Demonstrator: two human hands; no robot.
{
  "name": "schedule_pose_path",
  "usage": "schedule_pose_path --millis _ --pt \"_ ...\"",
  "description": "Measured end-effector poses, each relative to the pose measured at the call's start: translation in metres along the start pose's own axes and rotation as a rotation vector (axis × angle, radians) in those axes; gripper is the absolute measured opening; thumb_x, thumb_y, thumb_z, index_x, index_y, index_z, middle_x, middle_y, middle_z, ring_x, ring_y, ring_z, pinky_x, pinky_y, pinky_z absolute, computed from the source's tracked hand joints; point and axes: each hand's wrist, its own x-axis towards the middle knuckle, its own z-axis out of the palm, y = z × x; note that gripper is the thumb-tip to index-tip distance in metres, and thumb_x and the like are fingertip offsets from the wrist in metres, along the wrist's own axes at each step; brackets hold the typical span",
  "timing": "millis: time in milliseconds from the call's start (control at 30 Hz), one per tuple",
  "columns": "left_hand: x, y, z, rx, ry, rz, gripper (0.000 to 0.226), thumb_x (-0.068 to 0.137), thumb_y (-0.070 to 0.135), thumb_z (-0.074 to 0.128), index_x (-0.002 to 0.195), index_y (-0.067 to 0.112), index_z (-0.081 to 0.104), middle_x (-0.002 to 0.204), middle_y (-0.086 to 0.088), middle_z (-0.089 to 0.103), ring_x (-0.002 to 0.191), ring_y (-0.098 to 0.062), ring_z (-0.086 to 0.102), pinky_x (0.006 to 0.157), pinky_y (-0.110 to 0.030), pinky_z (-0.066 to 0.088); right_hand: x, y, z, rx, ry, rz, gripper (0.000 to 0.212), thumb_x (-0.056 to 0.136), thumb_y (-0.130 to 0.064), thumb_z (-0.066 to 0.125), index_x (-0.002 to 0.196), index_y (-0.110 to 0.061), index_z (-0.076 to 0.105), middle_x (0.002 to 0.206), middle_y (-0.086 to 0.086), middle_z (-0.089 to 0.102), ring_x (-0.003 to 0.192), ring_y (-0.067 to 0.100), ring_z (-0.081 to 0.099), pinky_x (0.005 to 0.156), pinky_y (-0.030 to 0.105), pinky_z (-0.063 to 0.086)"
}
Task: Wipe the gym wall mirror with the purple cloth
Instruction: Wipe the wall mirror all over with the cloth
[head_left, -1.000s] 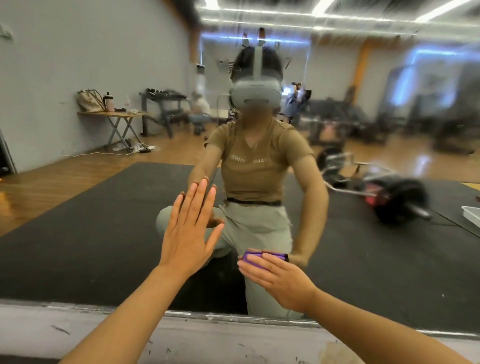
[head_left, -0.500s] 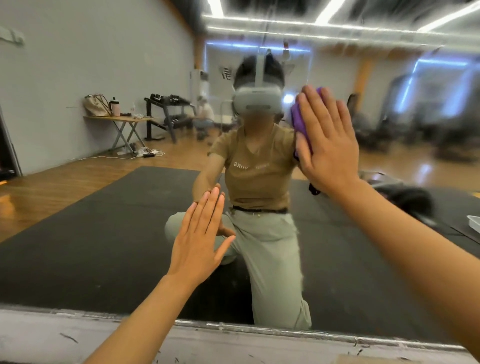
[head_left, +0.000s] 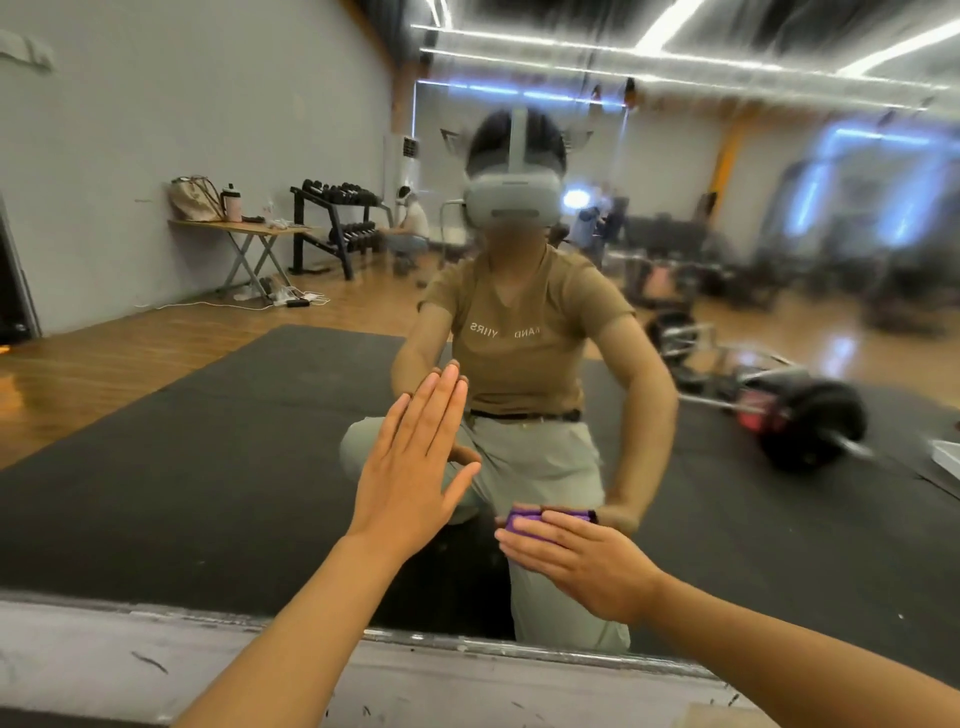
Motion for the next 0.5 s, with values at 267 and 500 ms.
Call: schedule_pose_path --millis 267,500 --pt "-0.001 -0.011 -0.004 0.006 0.015 0.041 0.079 0.098 0.047 0.046 0.16 0.007 0.02 0.169 -0.008 0.012 0.155 -0.022 0.016 0.124 -0.041 0.019 0.048 0.156 -0.068 0.083 0.405 0.574 0.054 0.101 -0.016 0.043 0.154 -0.006 0.036 0.16 0.011 0.032 0.152 0.03 0.025 0.123 0.047 0.02" --pt "-0.007 -0.015 -0.002 -0.01 0.04 -0.038 0.078 0.098 0.051 0.045 0.159 0.006 0.023 0.168 -0.01 0.014 0.155 -0.024 0.015 0.124 -0.042 0.016 0.079 0.172 -0.076 0.106 0.573 0.903 0.051 0.106 -0.021 0.039 0.153 0.0 0.036 0.159 0.019 0.034 0.148 0.04 0.027 0.125 0.049 0.017"
